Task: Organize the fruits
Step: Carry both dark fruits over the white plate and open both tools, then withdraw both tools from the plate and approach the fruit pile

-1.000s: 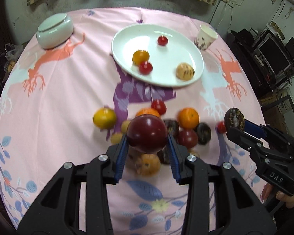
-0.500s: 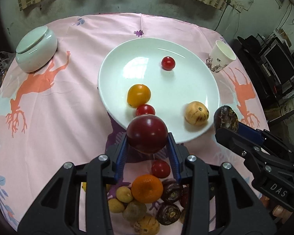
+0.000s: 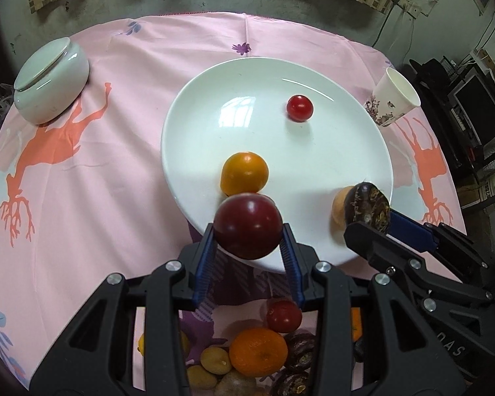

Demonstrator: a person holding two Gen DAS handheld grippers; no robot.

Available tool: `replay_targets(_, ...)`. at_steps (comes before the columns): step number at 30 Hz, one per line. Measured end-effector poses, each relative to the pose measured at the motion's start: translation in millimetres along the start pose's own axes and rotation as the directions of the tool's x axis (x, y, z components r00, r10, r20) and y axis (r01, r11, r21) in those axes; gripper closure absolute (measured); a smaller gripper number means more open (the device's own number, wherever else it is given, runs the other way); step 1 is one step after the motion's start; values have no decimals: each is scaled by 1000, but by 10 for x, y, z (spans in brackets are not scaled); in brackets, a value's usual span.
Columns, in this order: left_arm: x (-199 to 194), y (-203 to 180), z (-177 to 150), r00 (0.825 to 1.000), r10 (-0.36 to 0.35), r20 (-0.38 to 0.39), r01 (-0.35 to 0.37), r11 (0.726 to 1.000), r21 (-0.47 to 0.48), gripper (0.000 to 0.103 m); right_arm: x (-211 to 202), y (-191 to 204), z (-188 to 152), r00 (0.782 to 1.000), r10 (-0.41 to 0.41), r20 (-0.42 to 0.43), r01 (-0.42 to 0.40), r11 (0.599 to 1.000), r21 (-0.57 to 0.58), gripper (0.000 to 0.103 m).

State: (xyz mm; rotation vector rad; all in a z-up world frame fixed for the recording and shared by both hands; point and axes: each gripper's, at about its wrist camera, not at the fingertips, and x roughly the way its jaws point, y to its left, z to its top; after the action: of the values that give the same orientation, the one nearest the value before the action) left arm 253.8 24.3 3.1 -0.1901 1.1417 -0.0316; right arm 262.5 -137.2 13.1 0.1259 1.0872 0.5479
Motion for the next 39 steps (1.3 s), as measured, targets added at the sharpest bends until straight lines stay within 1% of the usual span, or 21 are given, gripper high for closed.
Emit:
replay_targets(6, 19, -14, 4, 1000, 4, -2, -4, 1000, 5, 64, 5, -3, -4, 1000, -8, -2, 8, 1000, 0, 62)
replay_targets(9, 88, 16, 6, 1000, 1, -19, -1, 1000, -11, 64, 37, -2, -5, 1000, -20, -8, 20, 1000, -4, 62)
replay_targets(13, 117, 26, 15, 1000, 20, -14, -20, 1000, -7, 63, 100, -6, 5, 999, -41, -11, 41, 999, -5, 61)
replay_targets(15, 108, 47, 27, 1000, 15, -17, -16, 1000, -23, 63, 93, -21, 17, 999, -52, -3, 52, 999, 8, 58)
replay_targets(16, 94, 58, 31, 1000, 19, -14, -19, 999, -30, 60, 82, -31, 22, 998, -65, 2, 65, 998, 18, 52)
replay_targets(17, 67, 63, 35, 1000, 23, -3, -24, 999, -32, 58, 66, -41, 26, 998, -68, 9, 68, 997, 27, 49)
replay_targets(18, 37, 63, 40, 1000, 30, 9, -30, 999, -29, 51, 49, -47, 25, 998, -63, 16, 62, 998, 29, 49)
replay_targets(19, -2, 61, 41, 999, 37, 23, -36, 999, -23, 48, 31, -45, 20, 998, -60, 17, 59, 998, 24, 49)
replay_targets(21, -80, 55, 38, 998, 43, 40, -43, 999, -15, 43, -1, -49, 2, 998, -61, 17, 61, 998, 17, 49)
replay_targets(23, -156, 55, 22, 997, 49, 55, -49, 999, -13, 38, -43, -70, -36, 998, -56, 13, 55, 998, 28, 46)
replay_targets(24, -200, 53, 1, 996, 56, 64, -56, 998, -10, 34, -65, -80, -58, 999, -53, 11, 53, 998, 36, 45)
replay_targets(25, -239, 51, -22, 995, 65, 70, -64, 998, -7, 27, -96, -91, -92, 999, -51, 10, 51, 998, 43, 43)
replay_targets(27, -314, 67, -95, 994, 77, 76, -76, 997, -7, 21, -159, -109, -168, 999, -43, 4, 43, 998, 51, 41)
replay_targets(28, -350, 80, -148, 995, 72, 75, -71, 997, -8, 19, -194, -119, -220, 999, -39, 0, 39, 998, 55, 40)
replay_targets(31, -447, 139, -362, 998, 43, 54, -42, 999, -16, 16, -318, -150, -402, 999, -34, -26, 35, 997, 65, 38)
replay_targets(33, -517, 190, -567, 999, 22, 43, -21, 1000, -22, 13, -412, -212, -562, 998, -29, -52, 33, 996, 83, 37)
replay_targets(39, -540, 346, -1113, 998, 41, -45, -45, 996, -80, 13, -607, -389, -1046, 992, -32, -124, 51, 988, 149, 37)
